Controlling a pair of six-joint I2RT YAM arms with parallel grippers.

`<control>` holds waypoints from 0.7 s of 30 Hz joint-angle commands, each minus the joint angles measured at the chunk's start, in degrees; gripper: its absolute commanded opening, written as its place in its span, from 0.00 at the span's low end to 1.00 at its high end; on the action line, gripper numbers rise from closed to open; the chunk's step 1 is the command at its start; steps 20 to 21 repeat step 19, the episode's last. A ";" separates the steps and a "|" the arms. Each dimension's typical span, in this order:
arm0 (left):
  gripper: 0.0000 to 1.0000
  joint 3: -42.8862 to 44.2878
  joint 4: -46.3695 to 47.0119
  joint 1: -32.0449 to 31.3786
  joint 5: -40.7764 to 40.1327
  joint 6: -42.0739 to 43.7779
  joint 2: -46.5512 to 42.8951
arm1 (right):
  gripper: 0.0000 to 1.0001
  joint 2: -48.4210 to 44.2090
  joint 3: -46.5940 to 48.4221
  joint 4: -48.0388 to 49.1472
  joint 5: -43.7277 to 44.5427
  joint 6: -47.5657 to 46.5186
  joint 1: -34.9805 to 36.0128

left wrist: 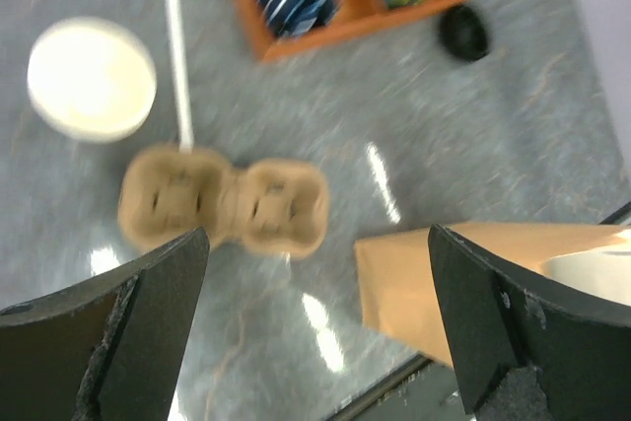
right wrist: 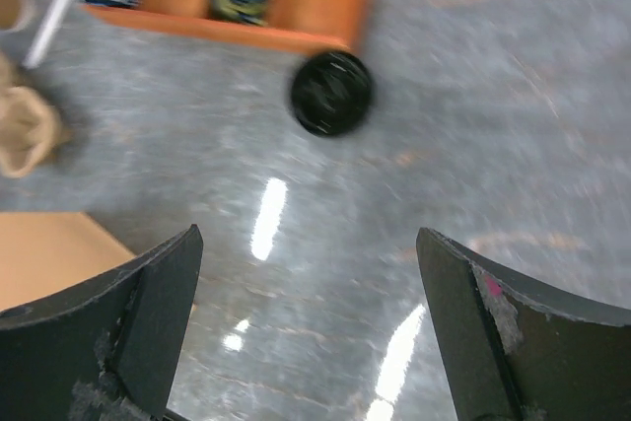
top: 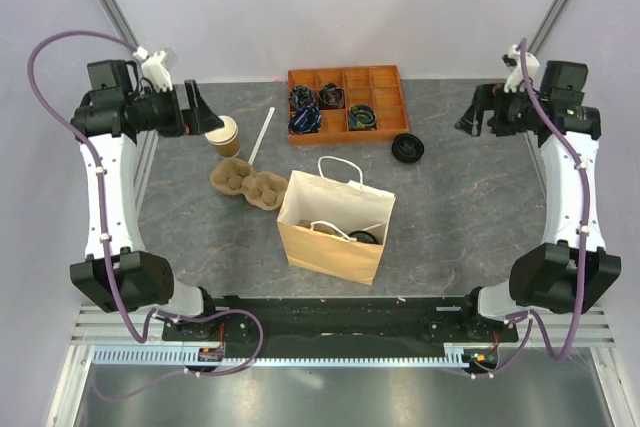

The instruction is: Pack the takeout coffee

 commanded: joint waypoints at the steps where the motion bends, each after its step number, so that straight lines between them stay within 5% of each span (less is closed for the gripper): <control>1: 1.00 -9.70 -0.88 1.37 -7.82 5.89 -2.33 | 0.98 0.07 -5.26 2.01 -2.93 -5.74 -6.16; 10: 1.00 -24.68 5.98 1.72 -12.76 6.96 -5.24 | 0.98 -3.26 -20.38 6.49 -1.08 -12.18 -10.31; 21: 1.00 -21.00 6.78 2.25 -12.85 5.98 -3.75 | 0.98 -3.44 -19.70 7.02 -1.34 -11.83 -10.39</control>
